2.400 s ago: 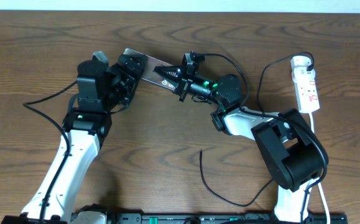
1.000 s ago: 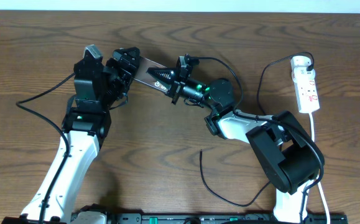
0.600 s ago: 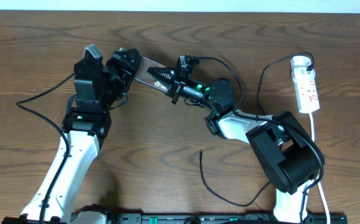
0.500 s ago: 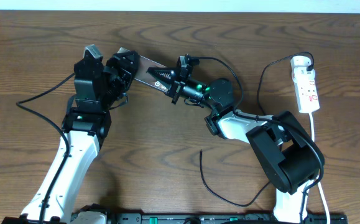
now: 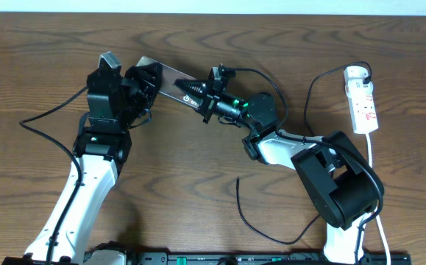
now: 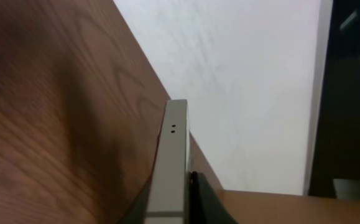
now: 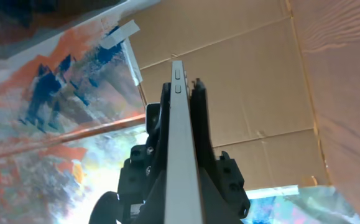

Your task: Plug charger to phone and switch on socket

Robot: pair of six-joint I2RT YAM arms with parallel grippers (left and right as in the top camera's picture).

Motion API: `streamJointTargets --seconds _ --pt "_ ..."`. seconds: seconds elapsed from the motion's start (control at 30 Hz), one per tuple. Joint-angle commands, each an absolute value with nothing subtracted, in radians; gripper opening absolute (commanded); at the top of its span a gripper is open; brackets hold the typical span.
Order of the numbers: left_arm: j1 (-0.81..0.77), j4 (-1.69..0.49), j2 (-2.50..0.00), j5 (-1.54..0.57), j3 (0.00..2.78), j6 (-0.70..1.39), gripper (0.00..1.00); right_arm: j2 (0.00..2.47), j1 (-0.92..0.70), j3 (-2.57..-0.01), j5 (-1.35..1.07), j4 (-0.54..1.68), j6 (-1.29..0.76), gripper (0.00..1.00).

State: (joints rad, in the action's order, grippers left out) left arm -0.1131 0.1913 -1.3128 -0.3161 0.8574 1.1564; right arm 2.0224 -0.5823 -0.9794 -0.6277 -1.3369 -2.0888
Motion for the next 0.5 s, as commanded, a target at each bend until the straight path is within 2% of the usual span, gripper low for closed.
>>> streamJointTargets --seconds 0.0,0.37,0.43,0.47 --pt "-0.112 0.177 -1.32 -0.301 0.867 1.115 0.08 2.014 -0.591 -0.989 -0.628 -1.354 -2.051 0.01" --pt "-0.112 0.178 -1.32 -0.301 0.867 1.115 0.07 2.014 -0.591 -0.989 -0.638 -1.354 -2.052 0.01" --pt "-0.112 0.178 -1.32 -0.301 0.867 1.115 0.08 2.014 -0.591 -0.989 -0.638 -1.354 -2.052 0.06" --pt "-0.112 0.178 -1.32 -0.301 0.867 1.115 0.07 2.014 -0.591 -0.989 -0.638 -1.354 -2.051 0.13"
